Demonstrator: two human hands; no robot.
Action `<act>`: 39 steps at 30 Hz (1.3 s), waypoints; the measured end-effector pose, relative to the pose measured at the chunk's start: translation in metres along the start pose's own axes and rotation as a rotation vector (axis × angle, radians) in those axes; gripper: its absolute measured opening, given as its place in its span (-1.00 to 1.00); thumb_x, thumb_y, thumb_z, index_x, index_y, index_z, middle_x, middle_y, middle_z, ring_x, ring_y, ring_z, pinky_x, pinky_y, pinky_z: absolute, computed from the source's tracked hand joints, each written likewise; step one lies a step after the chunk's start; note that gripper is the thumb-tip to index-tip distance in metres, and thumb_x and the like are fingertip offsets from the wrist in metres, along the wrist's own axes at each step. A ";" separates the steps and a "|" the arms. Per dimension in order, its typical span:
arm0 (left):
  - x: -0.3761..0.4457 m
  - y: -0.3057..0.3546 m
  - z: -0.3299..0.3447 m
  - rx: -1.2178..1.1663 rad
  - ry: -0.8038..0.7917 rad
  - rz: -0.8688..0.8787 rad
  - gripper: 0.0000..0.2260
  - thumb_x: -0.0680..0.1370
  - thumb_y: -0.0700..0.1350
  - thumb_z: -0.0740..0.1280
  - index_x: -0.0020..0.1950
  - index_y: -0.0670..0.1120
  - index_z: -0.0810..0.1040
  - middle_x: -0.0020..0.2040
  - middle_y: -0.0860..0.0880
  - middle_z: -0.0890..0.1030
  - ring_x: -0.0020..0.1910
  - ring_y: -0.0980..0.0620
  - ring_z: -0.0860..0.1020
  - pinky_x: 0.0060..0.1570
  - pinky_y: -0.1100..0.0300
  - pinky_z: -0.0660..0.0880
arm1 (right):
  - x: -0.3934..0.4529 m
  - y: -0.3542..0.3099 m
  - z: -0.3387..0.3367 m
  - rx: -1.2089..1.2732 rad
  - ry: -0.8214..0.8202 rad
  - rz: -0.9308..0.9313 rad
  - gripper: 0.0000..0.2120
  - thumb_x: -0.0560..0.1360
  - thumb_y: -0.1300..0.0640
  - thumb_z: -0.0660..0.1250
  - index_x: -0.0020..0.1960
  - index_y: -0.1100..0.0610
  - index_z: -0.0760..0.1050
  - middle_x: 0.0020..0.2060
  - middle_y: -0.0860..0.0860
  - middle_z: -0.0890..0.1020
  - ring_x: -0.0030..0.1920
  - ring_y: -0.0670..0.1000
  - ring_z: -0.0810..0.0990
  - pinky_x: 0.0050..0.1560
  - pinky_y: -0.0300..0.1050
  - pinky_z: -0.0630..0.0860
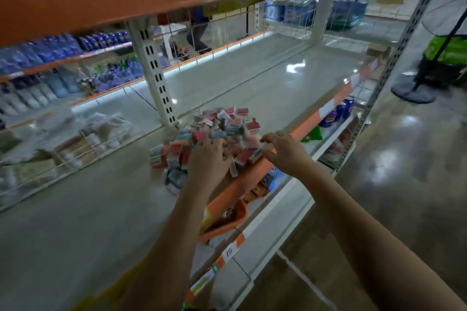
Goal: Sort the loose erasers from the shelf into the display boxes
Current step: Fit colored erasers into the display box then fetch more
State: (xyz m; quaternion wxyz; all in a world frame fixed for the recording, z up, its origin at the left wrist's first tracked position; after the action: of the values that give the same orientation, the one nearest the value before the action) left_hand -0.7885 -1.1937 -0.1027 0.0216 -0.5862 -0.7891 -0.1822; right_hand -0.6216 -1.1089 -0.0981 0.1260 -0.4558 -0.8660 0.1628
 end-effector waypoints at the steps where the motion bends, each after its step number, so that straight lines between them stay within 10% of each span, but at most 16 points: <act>1: 0.007 0.000 0.003 0.018 -0.003 -0.014 -0.61 0.54 0.11 0.27 0.27 -0.07 0.43 0.15 -0.10 0.56 0.11 -0.08 0.52 0.04 0.09 0.48 | 0.011 0.006 0.000 -0.010 -0.019 -0.005 -0.65 0.53 0.07 0.23 0.30 0.10 0.39 0.19 0.11 0.48 0.22 0.13 0.43 0.16 -0.04 0.37; 28: 0.080 0.024 0.025 0.150 -0.013 -0.588 -0.62 0.49 -0.22 0.32 0.30 -0.07 0.43 0.27 -0.11 0.46 0.25 -0.07 0.40 0.23 0.03 0.39 | 0.153 0.078 0.000 0.289 -0.202 -0.582 -0.72 0.46 0.11 0.37 0.16 0.05 0.47 0.03 -0.04 0.46 -0.07 -0.11 0.47 -0.03 -0.24 0.47; 34: 0.055 0.031 0.011 -0.292 0.217 -0.617 -0.73 0.54 -0.10 0.35 0.24 -0.06 0.52 0.08 0.05 0.59 -0.10 0.24 0.53 -0.26 0.47 0.40 | 0.150 0.067 -0.010 0.506 -0.269 -0.645 -0.81 0.55 0.06 0.24 0.10 0.09 0.53 -0.10 -0.08 0.56 -0.11 -0.09 0.57 -0.19 -0.33 0.50; 39: 0.019 0.035 0.001 -0.875 0.216 -0.779 -0.75 0.58 -0.18 0.26 0.24 -0.20 0.50 -0.05 -0.08 0.63 -0.27 0.13 0.63 -0.28 0.33 0.56 | 0.133 0.037 -0.009 0.802 -0.559 -0.604 -0.89 0.55 0.12 0.23 -0.05 0.06 0.54 -0.16 0.00 0.61 -0.18 -0.03 0.64 -0.20 -0.22 0.60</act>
State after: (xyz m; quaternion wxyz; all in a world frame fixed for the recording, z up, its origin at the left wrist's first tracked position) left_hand -0.7613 -1.1671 -0.0899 -0.2106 -0.1859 -0.7910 -0.5435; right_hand -0.6642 -0.9773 -0.0953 0.0961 -0.0443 -0.8286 0.5497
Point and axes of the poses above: each hand's wrist, its own x-axis towards the middle knuckle, its own z-axis out of the palm, y = z × x, the point moved 2 cm from there along x, towards the middle knuckle
